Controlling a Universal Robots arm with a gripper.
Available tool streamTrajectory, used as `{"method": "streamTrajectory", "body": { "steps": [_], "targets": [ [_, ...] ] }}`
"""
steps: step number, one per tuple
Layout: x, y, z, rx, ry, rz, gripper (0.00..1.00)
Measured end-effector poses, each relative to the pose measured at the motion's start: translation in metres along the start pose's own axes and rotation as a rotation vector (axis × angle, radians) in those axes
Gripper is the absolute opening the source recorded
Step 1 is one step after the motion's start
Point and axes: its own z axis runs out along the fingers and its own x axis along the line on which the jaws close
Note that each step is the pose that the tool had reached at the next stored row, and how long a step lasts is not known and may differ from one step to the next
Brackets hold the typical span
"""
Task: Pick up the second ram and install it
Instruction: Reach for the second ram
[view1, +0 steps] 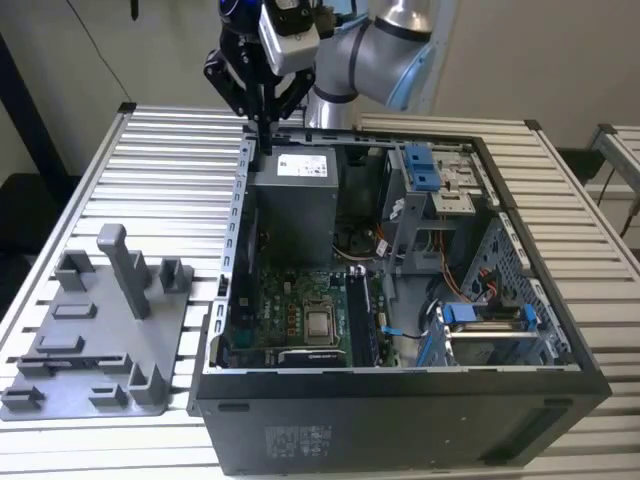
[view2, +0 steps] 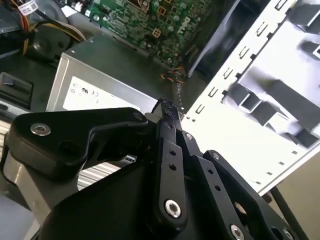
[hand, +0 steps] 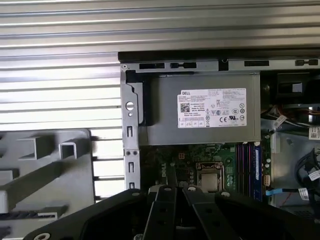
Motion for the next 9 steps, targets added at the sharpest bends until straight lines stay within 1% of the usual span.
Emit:
{"method": "streamTrajectory", "body": {
  "steps": [5, 9],
  "targets": [
    [0.0178, -0.001, 0.0006, 0.0022, 0.0001, -0.004, 0.11],
    [0.0302, -0.0018, 0.0017, 0.009, 0.0, -0.009, 0.11]
  ]
}}
